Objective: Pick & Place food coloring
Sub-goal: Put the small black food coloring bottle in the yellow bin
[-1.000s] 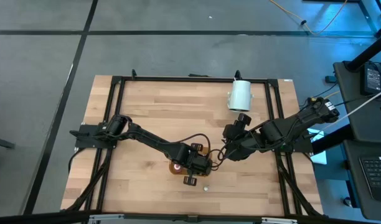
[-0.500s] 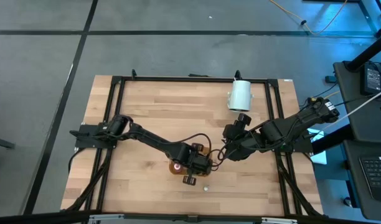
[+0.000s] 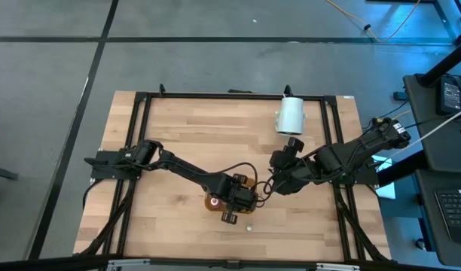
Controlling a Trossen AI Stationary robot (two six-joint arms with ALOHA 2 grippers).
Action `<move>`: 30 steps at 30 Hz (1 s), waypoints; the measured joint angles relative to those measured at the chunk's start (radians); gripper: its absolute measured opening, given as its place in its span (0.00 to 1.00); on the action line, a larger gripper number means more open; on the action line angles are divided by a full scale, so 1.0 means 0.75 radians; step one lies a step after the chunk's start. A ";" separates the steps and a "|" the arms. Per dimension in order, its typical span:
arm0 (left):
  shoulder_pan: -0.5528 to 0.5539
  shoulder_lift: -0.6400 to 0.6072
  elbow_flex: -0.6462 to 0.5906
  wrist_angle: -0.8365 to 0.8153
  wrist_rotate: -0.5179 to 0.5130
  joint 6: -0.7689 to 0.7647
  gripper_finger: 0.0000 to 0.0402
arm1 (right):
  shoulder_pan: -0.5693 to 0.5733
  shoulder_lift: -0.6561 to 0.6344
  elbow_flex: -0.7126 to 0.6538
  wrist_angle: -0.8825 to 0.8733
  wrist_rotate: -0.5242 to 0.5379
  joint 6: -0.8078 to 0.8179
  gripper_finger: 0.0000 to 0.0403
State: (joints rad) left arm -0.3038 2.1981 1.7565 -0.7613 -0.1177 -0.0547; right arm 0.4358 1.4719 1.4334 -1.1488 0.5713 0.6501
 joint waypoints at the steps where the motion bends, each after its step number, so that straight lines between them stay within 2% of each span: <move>1: 0.000 0.000 0.000 0.000 0.000 0.000 0.22 | 0.000 0.000 0.000 0.000 -0.004 0.000 0.63; 7: 0.000 0.000 0.000 0.000 -0.001 -0.002 0.22 | 0.000 0.000 0.000 0.000 -0.068 0.001 0.63; 30: 0.007 0.000 0.000 0.002 -0.019 -0.014 0.23 | 0.001 0.000 0.000 0.000 -0.067 -0.004 0.63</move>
State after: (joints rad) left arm -0.2985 2.1979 1.7565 -0.7597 -0.1322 -0.0655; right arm 0.4362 1.4719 1.4334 -1.1487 0.5213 0.6468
